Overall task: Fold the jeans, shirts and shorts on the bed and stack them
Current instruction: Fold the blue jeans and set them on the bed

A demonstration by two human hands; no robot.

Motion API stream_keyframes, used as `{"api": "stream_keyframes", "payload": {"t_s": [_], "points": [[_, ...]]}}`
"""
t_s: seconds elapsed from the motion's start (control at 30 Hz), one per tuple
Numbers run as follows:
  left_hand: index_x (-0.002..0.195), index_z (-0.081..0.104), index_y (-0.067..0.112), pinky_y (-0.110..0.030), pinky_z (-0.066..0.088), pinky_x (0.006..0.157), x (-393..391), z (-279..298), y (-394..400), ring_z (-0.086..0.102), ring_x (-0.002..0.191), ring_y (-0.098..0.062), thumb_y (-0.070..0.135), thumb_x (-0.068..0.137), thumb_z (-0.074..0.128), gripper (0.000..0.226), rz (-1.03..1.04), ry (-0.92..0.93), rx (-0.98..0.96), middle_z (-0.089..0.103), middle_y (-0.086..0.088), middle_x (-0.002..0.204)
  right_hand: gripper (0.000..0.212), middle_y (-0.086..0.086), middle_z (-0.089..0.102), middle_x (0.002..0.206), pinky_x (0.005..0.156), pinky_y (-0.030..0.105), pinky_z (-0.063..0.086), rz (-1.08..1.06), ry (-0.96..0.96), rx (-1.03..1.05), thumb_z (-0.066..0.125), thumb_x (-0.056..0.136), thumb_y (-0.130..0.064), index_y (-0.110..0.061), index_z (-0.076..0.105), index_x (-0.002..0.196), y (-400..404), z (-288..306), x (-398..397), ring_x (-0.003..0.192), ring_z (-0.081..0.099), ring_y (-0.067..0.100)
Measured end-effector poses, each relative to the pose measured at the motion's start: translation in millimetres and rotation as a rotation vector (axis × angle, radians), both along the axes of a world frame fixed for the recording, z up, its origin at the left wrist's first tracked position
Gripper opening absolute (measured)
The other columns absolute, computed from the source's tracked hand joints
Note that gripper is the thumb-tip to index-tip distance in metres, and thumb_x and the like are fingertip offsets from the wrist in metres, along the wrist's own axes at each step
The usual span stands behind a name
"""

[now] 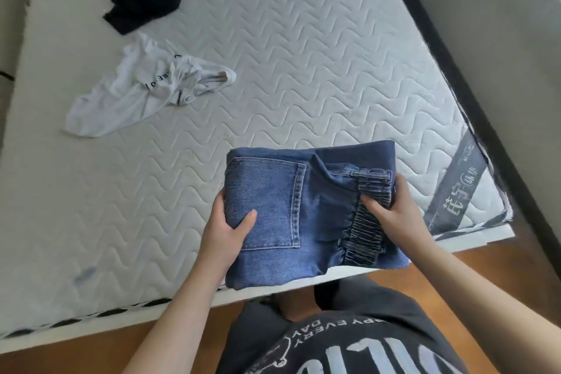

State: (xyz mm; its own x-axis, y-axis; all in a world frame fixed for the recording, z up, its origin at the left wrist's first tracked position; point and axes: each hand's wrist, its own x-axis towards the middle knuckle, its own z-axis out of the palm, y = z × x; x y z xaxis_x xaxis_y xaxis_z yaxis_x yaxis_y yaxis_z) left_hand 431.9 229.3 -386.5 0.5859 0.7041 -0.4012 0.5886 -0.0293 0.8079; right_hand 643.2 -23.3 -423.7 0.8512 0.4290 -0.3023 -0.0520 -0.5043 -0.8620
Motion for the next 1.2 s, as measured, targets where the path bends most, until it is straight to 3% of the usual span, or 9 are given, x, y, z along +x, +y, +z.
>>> {"api": "stream_keyframes", "payload": {"t_s": [0.1,0.2,0.3,0.43,0.6,0.7,0.83,1.03,1.2], "points": [[0.128,0.042,0.051,-0.035,0.052,0.089,-8.6,26.9,-10.4,0.064,0.102,-0.003,0.057,0.069,0.069,0.066,0.001,-0.031,0.054,0.065,0.019,0.115,0.039,-0.016,0.067,0.100,0.078,0.018,0.048,-0.019,-0.043,0.029,0.074,0.084,-0.032,-0.035,0.048,0.112,-13.2,31.8,-16.7,0.092,0.063,-0.003],[0.118,0.040,0.061,-0.029,0.052,0.081,-24.0,45.1,-12.5,0.064,0.093,0.006,0.060,0.067,0.069,0.059,-0.036,-0.082,0.094,0.066,0.022,0.110,0.052,-0.021,0.069,0.100,0.072,0.007,0.045,-0.064,-0.088,0.052,0.076,0.082,-0.035,-0.038,0.040,0.121,-24.6,59.3,-40.6,0.089,0.064,-0.010],[0.123,0.039,0.058,-0.023,0.050,0.075,-43.3,59.8,-7.7,0.065,0.092,0.005,0.060,0.067,0.069,0.064,-0.094,-0.129,0.120,0.067,0.017,0.112,0.067,-0.025,0.070,0.101,0.082,0.026,0.050,-0.158,-0.126,0.100,0.077,0.080,-0.040,-0.048,0.032,0.129,-34.9,78.5,-76.6,0.093,0.068,-0.003],[0.130,0.038,0.052,-0.026,0.052,0.081,-74.3,75.8,-8.6,0.066,0.099,-0.004,0.056,0.071,0.070,0.067,-0.166,-0.180,0.136,0.067,0.014,0.115,0.070,-0.016,0.071,0.104,0.083,0.034,0.053,-0.257,-0.181,0.118,0.077,0.078,-0.043,-0.052,0.031,0.129,-44.9,97.2,-135.0,0.093,0.069,0.003],[0.127,0.041,0.049,0.001,0.040,0.064,-101.1,94.7,-20.8,0.060,0.089,0.016,0.055,0.077,0.067,0.057,-0.281,-0.226,0.206,0.064,0.025,0.105,0.067,-0.025,0.071,0.092,0.064,0.003,0.045,-0.384,-0.272,0.089,0.078,0.077,-0.042,-0.045,0.038,0.130,-63.3,120.4,-198.0,0.081,0.066,-0.011],[0.128,0.043,0.045,-0.002,0.042,0.067,-102.8,102.9,-36.5,0.061,0.090,0.012,0.050,0.080,0.070,0.055,-0.350,-0.240,0.190,0.065,0.022,0.105,0.070,-0.027,0.068,0.091,0.066,0.000,0.044,-0.448,-0.287,0.061,0.078,0.078,-0.040,-0.039,0.038,0.135,-85.2,134.0,-225.9,0.085,0.063,-0.014],[0.121,0.043,0.057,-0.004,0.042,0.065,-91.7,110.9,-69.2,0.062,0.087,0.014,0.050,0.079,0.072,0.051,-0.463,-0.259,0.145,0.065,0.029,0.098,0.067,-0.027,0.067,0.095,0.067,0.001,0.043,-0.545,-0.308,0.029,0.077,0.079,-0.041,-0.043,0.038,0.134,-126.4,153.2,-248.3,0.087,0.062,-0.016],[0.124,0.045,0.051,-0.018,0.047,0.075,-60.0,120.7,-138.1,0.062,0.089,0.013,0.054,0.074,0.069,0.055,-0.652,-0.288,0.121,0.066,0.024,0.104,0.067,-0.026,0.065,0.100,0.072,0.010,0.045,-0.708,-0.298,0.045,0.075,0.080,-0.048,-0.041,0.038,0.135,-195.7,161.7,-272.6,0.090,0.061,-0.015],[0.126,0.045,0.051,-0.019,0.046,0.076,-30.2,129.0,-223.0,0.061,0.089,0.014,0.047,0.082,0.072,0.052,-0.818,-0.297,0.146,0.065,0.024,0.106,0.064,-0.036,0.065,0.093,0.068,-0.001,0.043,-0.877,-0.321,0.064,0.077,0.080,-0.044,-0.038,0.042,0.133,-274.3,158.5,-287.2,0.089,0.060,-0.017]]}}
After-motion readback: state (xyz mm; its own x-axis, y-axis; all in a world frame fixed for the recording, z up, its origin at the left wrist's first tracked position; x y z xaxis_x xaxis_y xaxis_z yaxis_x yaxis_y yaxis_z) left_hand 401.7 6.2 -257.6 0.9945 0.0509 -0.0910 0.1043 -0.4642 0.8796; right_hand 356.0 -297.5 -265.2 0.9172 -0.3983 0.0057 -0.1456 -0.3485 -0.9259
